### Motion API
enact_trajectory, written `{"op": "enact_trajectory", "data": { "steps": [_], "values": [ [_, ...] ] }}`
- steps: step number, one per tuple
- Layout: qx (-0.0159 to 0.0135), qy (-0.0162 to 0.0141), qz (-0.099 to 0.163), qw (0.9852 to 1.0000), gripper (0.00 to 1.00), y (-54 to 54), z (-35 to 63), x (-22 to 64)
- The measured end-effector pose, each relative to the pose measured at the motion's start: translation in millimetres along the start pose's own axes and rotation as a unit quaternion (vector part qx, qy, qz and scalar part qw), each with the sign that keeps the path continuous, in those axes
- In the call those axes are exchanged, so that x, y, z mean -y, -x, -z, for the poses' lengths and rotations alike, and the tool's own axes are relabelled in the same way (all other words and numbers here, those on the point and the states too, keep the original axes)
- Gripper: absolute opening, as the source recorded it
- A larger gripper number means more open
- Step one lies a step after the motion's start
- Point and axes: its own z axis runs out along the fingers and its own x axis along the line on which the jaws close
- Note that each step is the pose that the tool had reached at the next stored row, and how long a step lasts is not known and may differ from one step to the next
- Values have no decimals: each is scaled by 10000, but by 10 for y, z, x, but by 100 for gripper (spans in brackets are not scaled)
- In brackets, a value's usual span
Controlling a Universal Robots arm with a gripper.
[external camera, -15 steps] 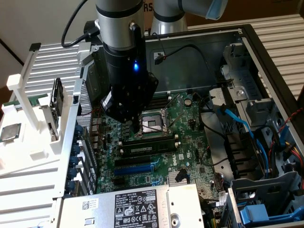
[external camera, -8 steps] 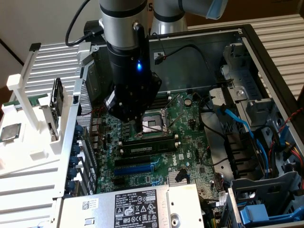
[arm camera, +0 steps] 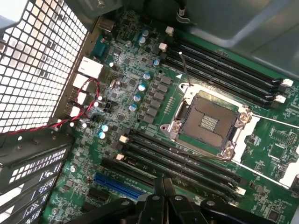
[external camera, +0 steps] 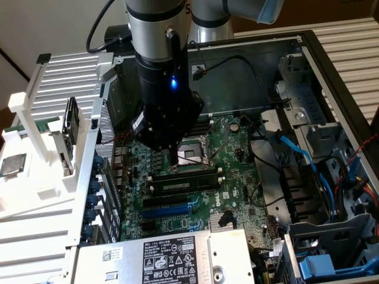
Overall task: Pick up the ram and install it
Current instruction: 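Press down the ram until it locks into place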
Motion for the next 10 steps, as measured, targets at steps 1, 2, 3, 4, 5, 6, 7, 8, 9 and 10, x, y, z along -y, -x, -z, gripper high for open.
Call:
{"op": "enact_trajectory", "data": {
  "steps": [1, 2, 3, 4, 5, 6, 7, 8, 9, 10],
  "values": [
    [0, 0, -42, 10000, 11, 1, 0, 0],
    [0, 1, -82, 10000, 11, 1, 0, 1],
    [0, 1, -123, 9999, 11, 2, 0, 1],
    [0, 2, -158, 9999, 11, 4, -1, 2],
    [0, 2, -180, 9998, 11, 8, 0, 3],
    [-1, 2, -196, 9998, 11, 15, 0, 5],
    [0, 2, -205, 9998, 11, 24, 0, 9],
    [0, 3, -210, 9998, 11, 35, 0, 13],
    [0, 3, -213, 9998, 11, 48, 0, 19],
    [-1, 2, -217, 9998, 11, 59, 0, 23]
  ]
}}
